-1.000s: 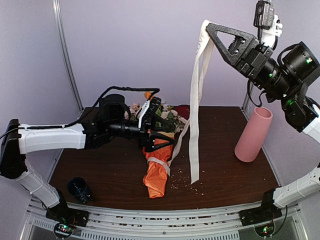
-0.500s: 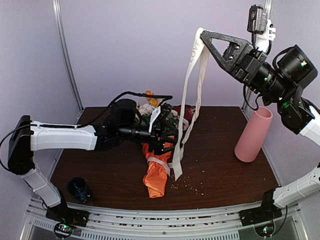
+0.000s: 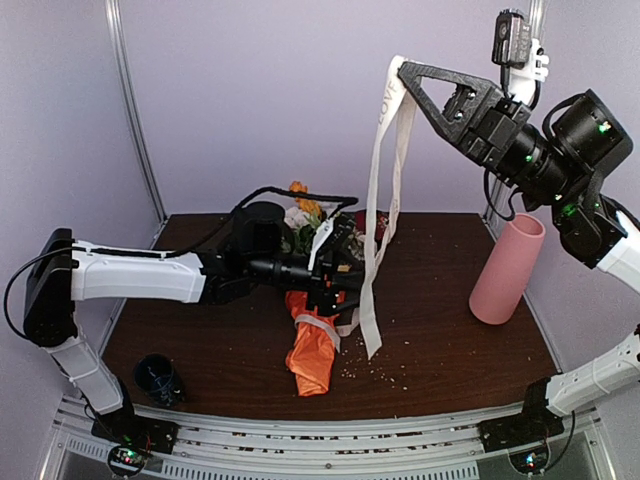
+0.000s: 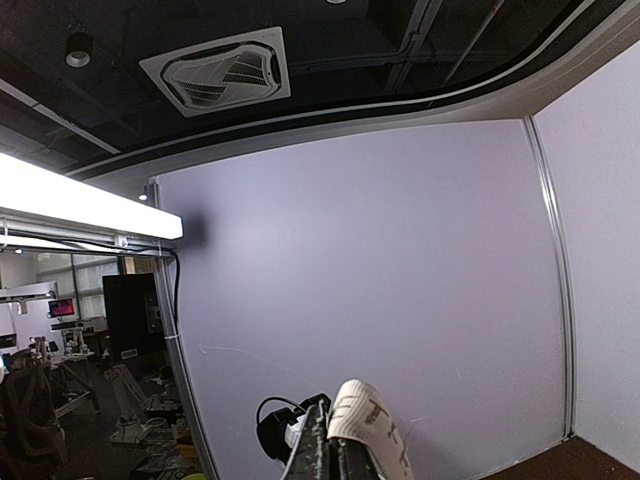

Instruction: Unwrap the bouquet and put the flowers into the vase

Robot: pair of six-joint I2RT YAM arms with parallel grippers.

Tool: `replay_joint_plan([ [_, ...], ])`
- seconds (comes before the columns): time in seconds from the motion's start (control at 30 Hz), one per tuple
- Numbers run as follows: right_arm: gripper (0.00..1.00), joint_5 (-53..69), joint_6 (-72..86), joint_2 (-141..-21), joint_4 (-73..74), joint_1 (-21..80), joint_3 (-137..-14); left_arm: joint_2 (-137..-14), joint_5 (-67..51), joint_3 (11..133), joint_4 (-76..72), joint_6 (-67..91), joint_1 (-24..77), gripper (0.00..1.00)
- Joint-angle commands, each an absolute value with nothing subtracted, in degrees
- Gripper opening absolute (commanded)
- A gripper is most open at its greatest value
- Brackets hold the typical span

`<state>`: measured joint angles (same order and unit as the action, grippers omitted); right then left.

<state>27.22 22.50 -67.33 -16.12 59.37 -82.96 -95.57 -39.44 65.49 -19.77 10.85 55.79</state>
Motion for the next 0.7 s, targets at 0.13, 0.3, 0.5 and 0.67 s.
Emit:
replay_joint_plan([
  [0.13,0.00,28.0,22.6,-67.6,-16.7,59.2,-82.8,-96.4,-43.9,67.5,-23.9,13.0,56.6,0.72],
  [0.3,0.00,27.8,22.5,-67.5,-16.5,59.2,-82.8,-96.3,-43.3,66.9,-24.1,13.1,56.6,0.54],
  [0.5,0.00,27.5,22.4,-67.2,-16.4,59.2,-82.4,-96.4,-42.6,66.5,-24.2,13.0,56.6,0.36],
  [0.67,0.00,27.5,22.5,-67.1,-16.3,59.2,-82.1,-96.5,-42.5,66.8,-24.0,12.8,56.6,0.16],
])
